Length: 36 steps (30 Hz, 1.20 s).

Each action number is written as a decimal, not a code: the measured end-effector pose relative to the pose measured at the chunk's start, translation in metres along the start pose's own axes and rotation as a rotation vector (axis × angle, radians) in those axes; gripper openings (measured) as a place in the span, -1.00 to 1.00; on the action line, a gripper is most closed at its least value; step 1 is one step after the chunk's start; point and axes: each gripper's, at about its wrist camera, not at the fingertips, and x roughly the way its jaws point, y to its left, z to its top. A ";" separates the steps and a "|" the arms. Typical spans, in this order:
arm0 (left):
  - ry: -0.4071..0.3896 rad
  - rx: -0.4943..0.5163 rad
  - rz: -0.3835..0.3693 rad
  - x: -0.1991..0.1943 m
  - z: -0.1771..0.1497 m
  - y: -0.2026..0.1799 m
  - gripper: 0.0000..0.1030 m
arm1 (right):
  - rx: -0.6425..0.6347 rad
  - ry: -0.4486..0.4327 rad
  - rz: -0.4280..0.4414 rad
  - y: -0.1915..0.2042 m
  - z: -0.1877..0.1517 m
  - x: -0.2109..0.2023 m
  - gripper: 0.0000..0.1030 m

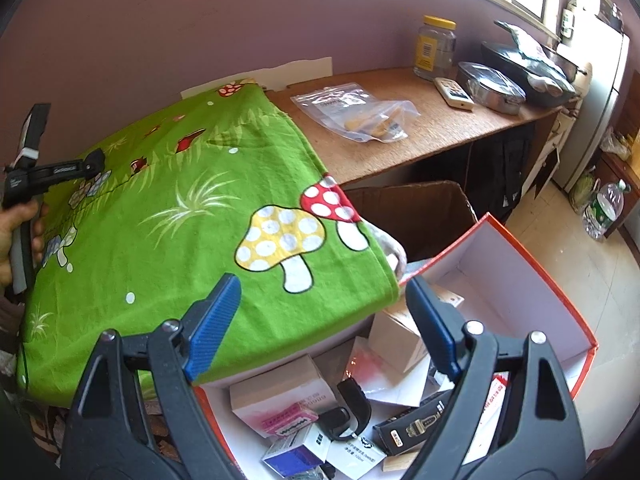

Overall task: Organize objects
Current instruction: 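Move the left gripper to the dark blue block and grasp it, then bring the right gripper to the blue block and grasp it from the left gripper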

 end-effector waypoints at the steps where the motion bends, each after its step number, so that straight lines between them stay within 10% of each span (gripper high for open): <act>1: 0.000 0.008 -0.020 -0.001 0.000 0.001 -0.39 | -0.011 0.002 -0.001 0.003 0.001 0.000 0.68; 8: 0.029 0.185 -0.218 -0.015 -0.019 -0.008 -0.40 | -0.165 0.023 0.072 0.041 0.021 0.007 0.69; 20: 0.096 0.627 -0.538 -0.046 -0.050 -0.023 -0.40 | -0.816 0.090 0.338 0.169 0.054 0.061 0.69; 33: 0.103 0.854 -0.661 -0.048 -0.055 -0.018 -0.40 | -1.334 0.105 0.620 0.278 0.055 0.074 0.66; 36: 0.087 0.888 -0.661 -0.050 -0.057 -0.017 -0.40 | -1.384 0.173 0.689 0.287 0.050 0.077 0.36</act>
